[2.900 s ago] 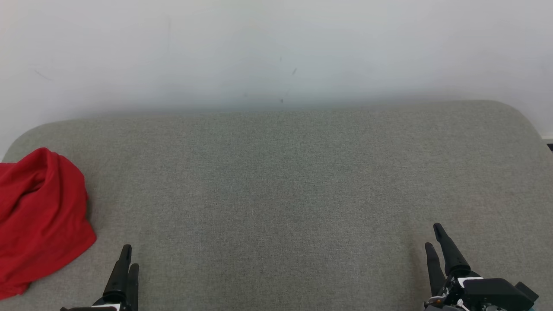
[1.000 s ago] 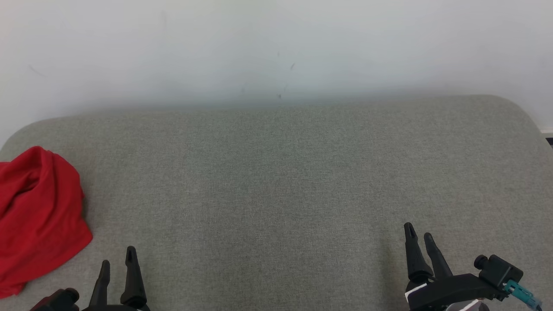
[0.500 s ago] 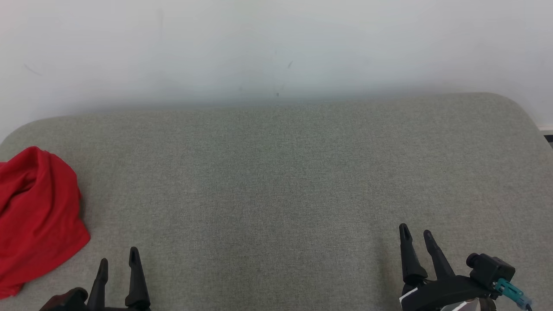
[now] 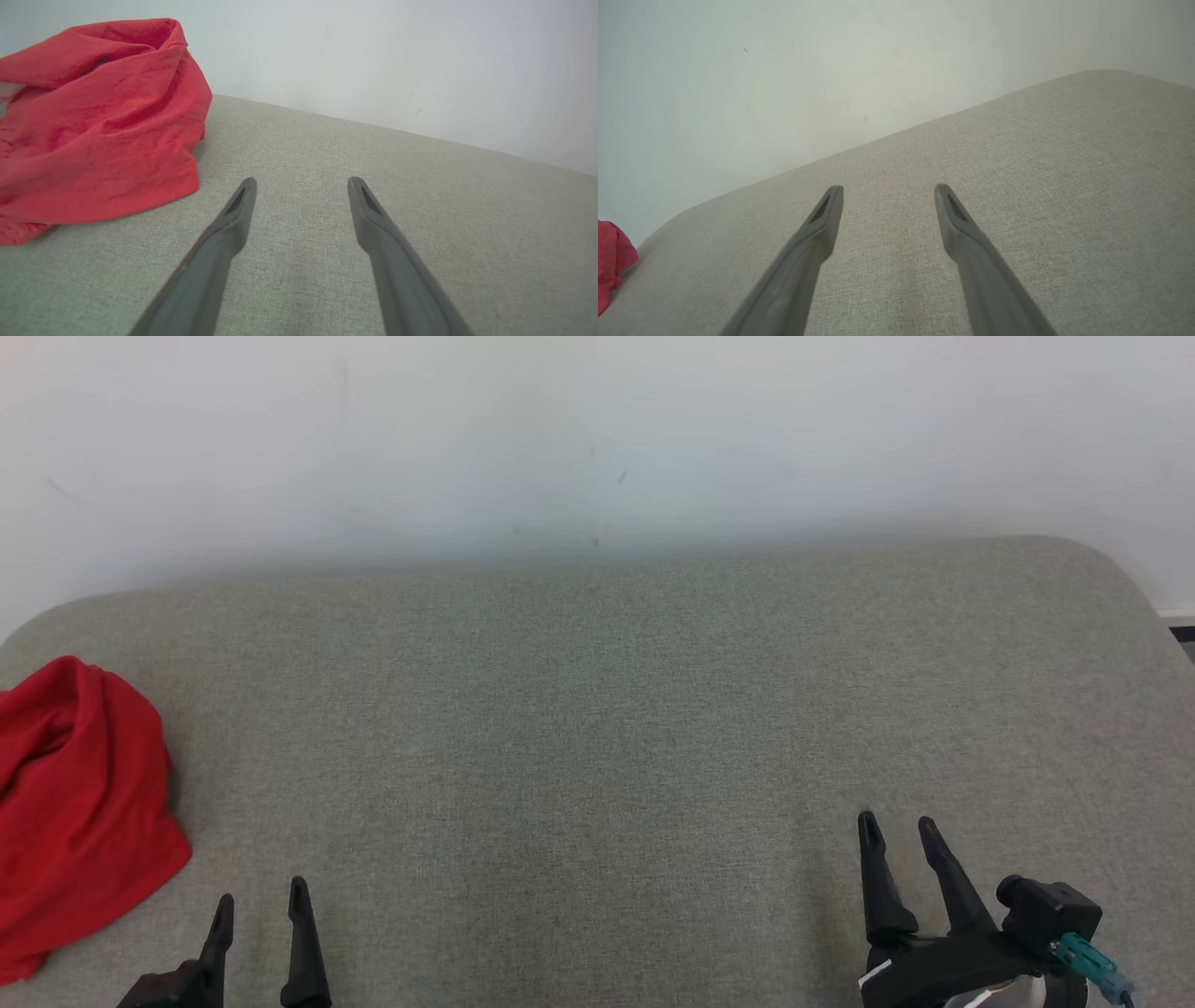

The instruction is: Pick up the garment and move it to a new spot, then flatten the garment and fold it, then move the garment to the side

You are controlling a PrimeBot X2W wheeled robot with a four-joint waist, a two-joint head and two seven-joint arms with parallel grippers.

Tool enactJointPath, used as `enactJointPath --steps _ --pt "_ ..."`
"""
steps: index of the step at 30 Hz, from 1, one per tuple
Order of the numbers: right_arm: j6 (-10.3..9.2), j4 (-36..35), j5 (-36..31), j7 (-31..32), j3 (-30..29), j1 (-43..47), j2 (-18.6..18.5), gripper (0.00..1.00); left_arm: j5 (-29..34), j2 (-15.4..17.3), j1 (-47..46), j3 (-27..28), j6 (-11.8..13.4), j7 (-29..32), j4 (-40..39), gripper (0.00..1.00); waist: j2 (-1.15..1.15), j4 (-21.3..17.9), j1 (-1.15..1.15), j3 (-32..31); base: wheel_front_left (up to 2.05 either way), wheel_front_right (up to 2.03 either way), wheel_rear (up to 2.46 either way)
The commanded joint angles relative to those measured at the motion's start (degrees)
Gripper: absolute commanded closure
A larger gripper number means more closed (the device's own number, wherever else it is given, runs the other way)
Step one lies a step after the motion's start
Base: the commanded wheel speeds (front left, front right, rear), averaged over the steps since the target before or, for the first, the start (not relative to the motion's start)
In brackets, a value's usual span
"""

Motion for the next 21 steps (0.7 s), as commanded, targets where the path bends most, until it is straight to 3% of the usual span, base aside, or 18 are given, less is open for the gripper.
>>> enactJointPath --steps 1,21 --pt "0.24 -0.64 -1.43 -0.56 -0.06 -0.72 0.01 0.00 1.27 0.43 0.40 -0.09 0.31 -0.45 -0.22 0.00 0.00 -0.03 -0.01 -0.02 0.00 0.00 0.00" --pt "0.24 -3.30 -11.56 -2.84 -0.43 0.03 0.50 0.00 10.79 1.20 1.36 -0.74 2.04 -2.79 -2.67 0.00 0.00 -0.21 -0.01 -0.50 0.00 0.00 0.00"
